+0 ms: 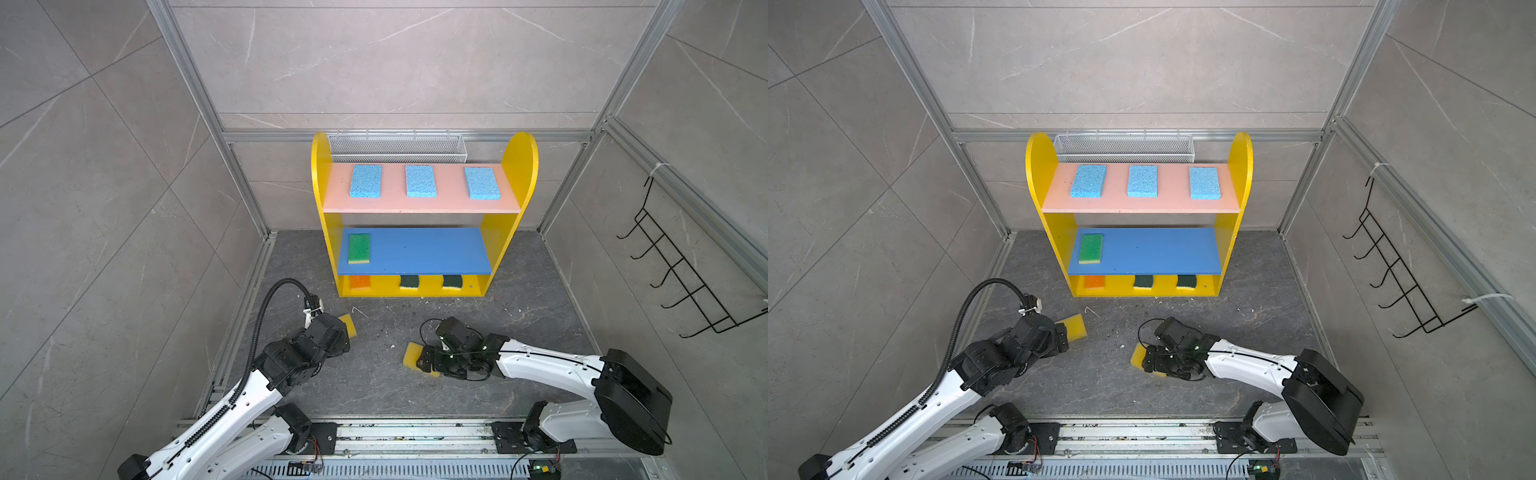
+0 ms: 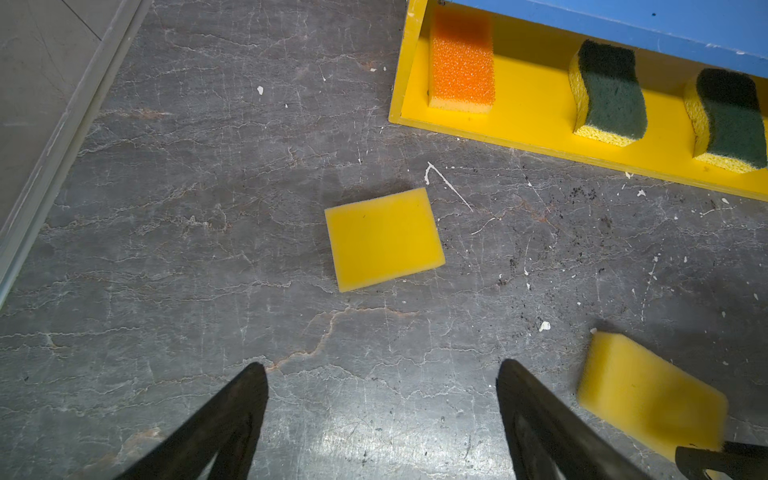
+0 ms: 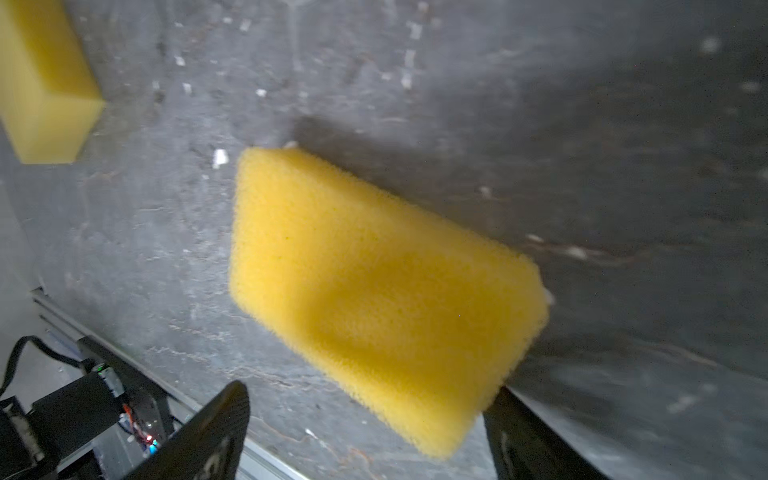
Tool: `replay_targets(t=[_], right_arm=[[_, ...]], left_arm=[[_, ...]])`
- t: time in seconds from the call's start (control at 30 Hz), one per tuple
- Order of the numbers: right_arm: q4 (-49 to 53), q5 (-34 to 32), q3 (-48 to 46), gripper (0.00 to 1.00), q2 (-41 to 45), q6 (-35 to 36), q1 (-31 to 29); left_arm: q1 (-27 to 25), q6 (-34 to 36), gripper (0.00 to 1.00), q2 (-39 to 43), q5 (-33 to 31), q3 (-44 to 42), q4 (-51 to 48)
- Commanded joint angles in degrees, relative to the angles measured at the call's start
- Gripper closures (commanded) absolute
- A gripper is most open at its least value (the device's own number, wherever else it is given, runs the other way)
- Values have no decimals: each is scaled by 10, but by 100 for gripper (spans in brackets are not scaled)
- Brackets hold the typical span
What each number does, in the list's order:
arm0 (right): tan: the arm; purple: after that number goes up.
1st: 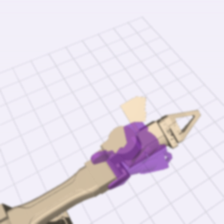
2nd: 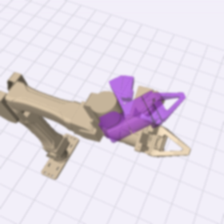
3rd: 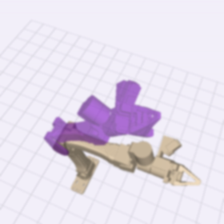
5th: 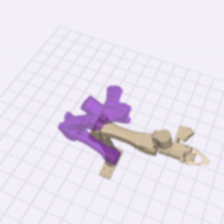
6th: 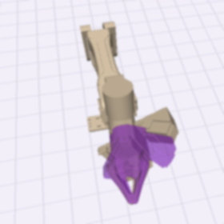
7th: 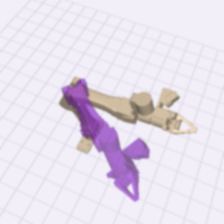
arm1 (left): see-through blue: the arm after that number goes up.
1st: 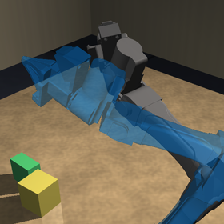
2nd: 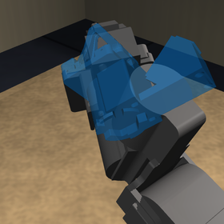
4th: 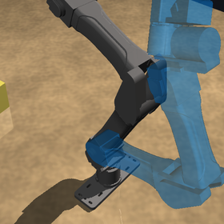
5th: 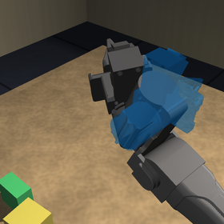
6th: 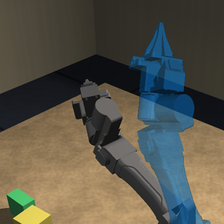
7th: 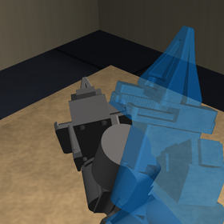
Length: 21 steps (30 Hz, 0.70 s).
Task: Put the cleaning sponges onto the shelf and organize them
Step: 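Lower the right gripper over the yellow sponge nearest the robot, then close the right gripper on the yellow sponge's end and lift it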
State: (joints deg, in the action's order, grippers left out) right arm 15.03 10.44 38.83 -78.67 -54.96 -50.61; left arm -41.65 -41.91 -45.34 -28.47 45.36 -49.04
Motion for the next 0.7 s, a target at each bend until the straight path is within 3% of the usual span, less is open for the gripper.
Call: replay_targets(t=[0.0, 0.13, 0.37, 0.57, 0.67], right_arm=[[-36, -7, 34, 10, 0, -15, -19], [21, -19, 70, 10, 13, 37, -55], [162, -160, 99, 2, 60, 199, -57], [122, -213, 62, 1, 56, 343, -56], [82, -209, 41, 1, 49, 384, -54]], left_arm=[[-1, 7, 11, 16, -25, -1, -19], [-2, 5, 11, 27, -31, 0, -25], [-2, 10, 11, 29, -27, 6, -27], [-1, 13, 12, 44, -18, 3, -23], [-1, 15, 12, 47, -16, 3, -19]])
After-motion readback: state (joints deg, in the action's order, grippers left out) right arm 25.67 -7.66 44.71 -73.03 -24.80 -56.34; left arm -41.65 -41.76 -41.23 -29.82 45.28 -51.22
